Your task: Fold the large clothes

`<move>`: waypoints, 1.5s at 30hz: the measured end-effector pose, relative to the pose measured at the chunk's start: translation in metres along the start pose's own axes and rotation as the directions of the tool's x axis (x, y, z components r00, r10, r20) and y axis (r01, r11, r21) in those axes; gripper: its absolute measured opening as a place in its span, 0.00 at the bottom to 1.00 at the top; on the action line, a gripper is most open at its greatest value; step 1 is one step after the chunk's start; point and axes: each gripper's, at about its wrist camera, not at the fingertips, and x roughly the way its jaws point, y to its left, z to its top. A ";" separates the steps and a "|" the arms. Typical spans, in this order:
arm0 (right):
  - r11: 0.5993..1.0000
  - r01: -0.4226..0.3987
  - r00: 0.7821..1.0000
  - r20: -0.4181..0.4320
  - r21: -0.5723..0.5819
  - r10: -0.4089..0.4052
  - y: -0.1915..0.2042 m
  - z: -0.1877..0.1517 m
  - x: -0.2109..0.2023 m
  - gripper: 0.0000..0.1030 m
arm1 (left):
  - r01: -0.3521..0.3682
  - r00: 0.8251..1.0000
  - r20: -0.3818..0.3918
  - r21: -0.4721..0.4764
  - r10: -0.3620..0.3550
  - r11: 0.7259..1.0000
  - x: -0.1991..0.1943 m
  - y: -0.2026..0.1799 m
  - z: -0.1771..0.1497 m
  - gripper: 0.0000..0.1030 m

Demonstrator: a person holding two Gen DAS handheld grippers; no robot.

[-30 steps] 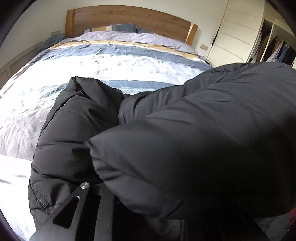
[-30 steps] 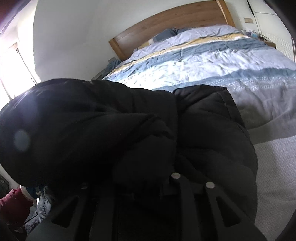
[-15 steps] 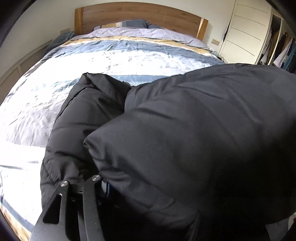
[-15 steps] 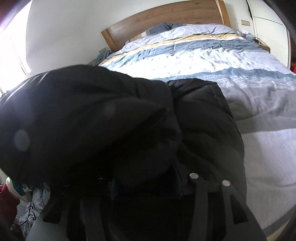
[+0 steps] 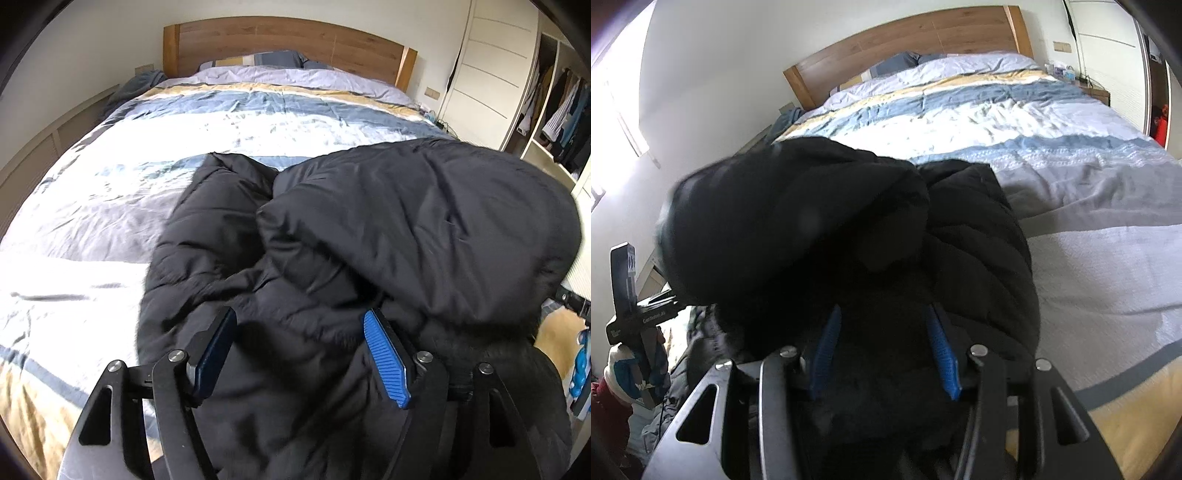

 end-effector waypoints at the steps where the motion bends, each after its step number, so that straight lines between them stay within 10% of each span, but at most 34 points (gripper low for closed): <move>1: 1.000 0.001 1.000 0.013 -0.012 -0.001 0.003 0.002 -0.007 0.45 | 0.002 1.000 0.005 -0.002 -0.002 1.000 -0.006 0.003 0.000 0.69; 12: 0.992 -0.009 0.984 0.175 -0.127 0.031 0.049 0.064 -0.059 0.53 | 0.033 0.989 0.144 0.009 -0.034 0.999 -0.059 -0.006 0.057 0.78; 23: 0.972 -0.007 0.995 0.100 -0.233 0.031 0.090 0.120 0.029 0.56 | 0.021 0.993 0.112 0.066 -0.028 0.998 0.010 -0.061 0.109 0.80; 32: 0.965 0.060 0.995 -0.063 -0.255 -0.078 0.064 0.086 0.123 0.57 | -0.036 0.999 -0.028 0.068 0.038 0.997 0.100 -0.058 0.081 0.85; 45: 0.958 0.093 0.990 -0.079 -0.272 -0.119 0.039 0.052 0.185 0.64 | -0.108 0.991 -0.064 0.096 0.115 0.989 0.162 -0.057 0.057 0.96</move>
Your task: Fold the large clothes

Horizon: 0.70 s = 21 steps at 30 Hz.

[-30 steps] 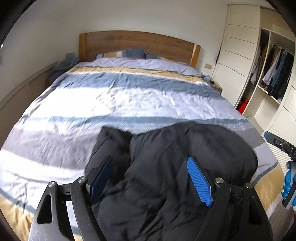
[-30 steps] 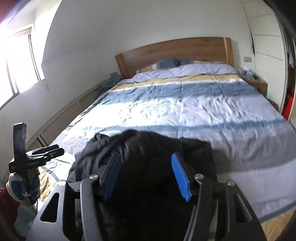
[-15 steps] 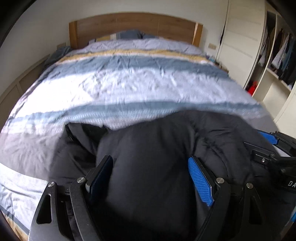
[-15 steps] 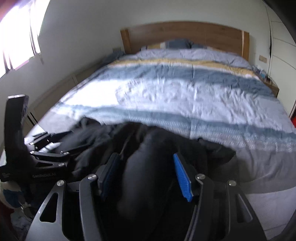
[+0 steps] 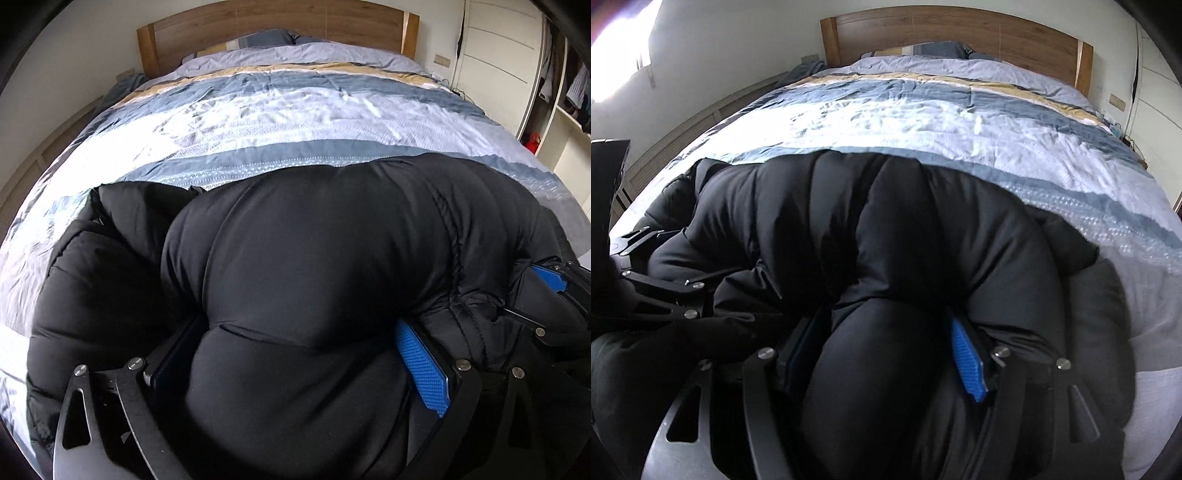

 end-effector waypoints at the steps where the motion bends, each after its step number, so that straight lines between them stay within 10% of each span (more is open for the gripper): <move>1: 1.000 0.001 1.000 -0.003 -0.002 -0.001 0.000 -0.001 0.002 0.64 | -0.003 1.000 -0.003 0.003 0.003 1.000 0.000 -0.001 -0.001 0.96; 14: 0.998 -0.057 0.994 0.090 -0.012 0.058 0.013 -0.015 -0.100 0.63 | 0.024 0.992 0.120 0.010 -0.025 1.000 -0.102 0.009 -0.031 0.92; 21: 0.996 -0.091 0.995 0.034 -0.020 0.092 0.009 -0.053 -0.079 0.63 | -0.019 0.996 0.089 0.078 0.012 0.997 -0.084 -0.004 -0.059 0.93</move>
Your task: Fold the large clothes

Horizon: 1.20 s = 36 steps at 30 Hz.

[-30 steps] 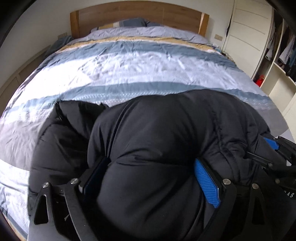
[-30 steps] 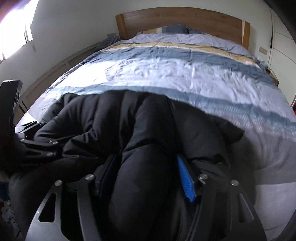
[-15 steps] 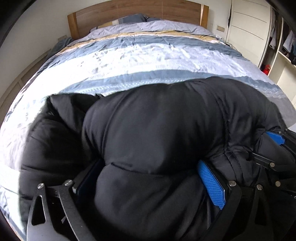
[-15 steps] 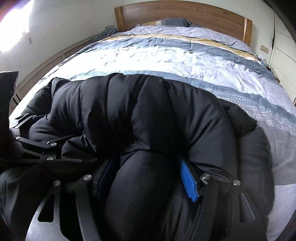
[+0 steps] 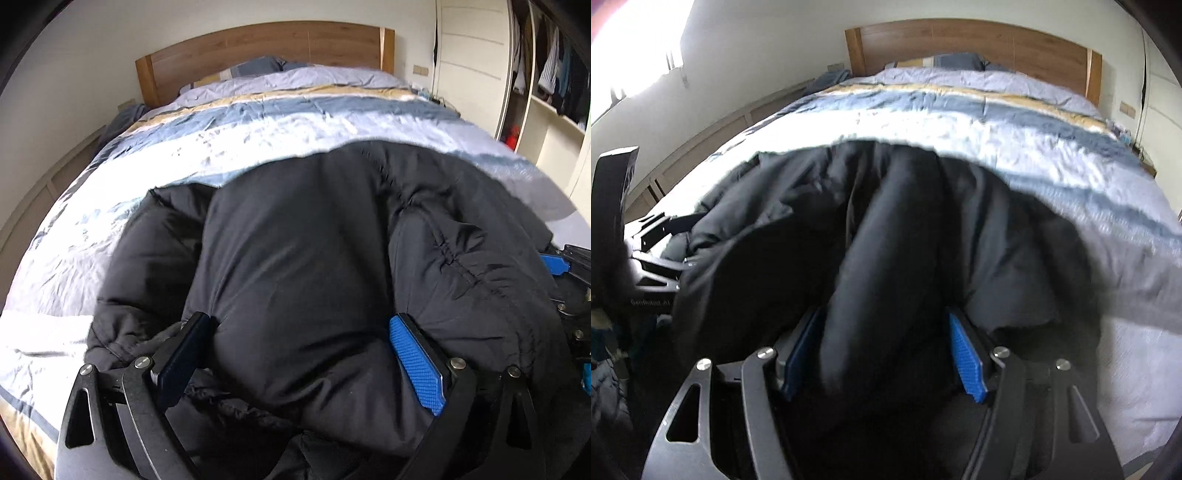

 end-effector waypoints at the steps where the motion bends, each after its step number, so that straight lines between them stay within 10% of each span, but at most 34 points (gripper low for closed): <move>1: 1.000 -0.007 1.000 0.003 0.019 0.007 -0.004 -0.003 0.005 0.63 | -0.003 1.000 -0.003 0.002 0.003 1.000 0.003 -0.001 -0.001 0.93; 10: 0.998 0.012 1.000 -0.013 0.066 -0.011 -0.006 -0.008 0.016 0.63 | -0.035 0.999 -0.029 -0.012 0.035 0.999 0.022 -0.002 -0.004 0.95; 36: 0.977 0.133 0.991 -0.012 0.169 -0.132 0.052 -0.103 -0.160 0.63 | -0.113 0.988 0.098 -0.065 0.119 0.991 -0.185 -0.003 -0.100 0.95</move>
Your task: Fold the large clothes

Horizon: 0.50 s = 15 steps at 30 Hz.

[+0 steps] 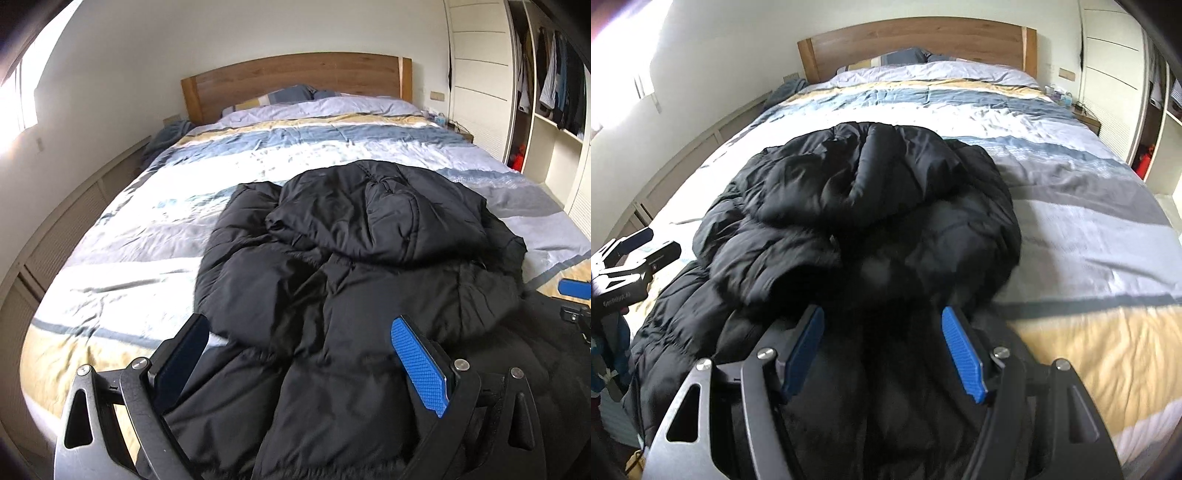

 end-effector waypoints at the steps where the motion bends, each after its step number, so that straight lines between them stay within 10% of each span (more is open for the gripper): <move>1: 1.000 -0.001 1.000 0.005 0.007 0.001 0.000 -0.007 -0.007 0.63 | -0.005 1.000 0.005 -0.001 0.005 1.000 -0.008 0.000 -0.006 0.95; 15: 0.991 0.091 0.994 0.056 0.098 -0.097 -0.020 -0.070 -0.074 0.68 | -0.018 0.997 0.075 -0.032 0.021 0.999 -0.081 0.012 -0.043 0.99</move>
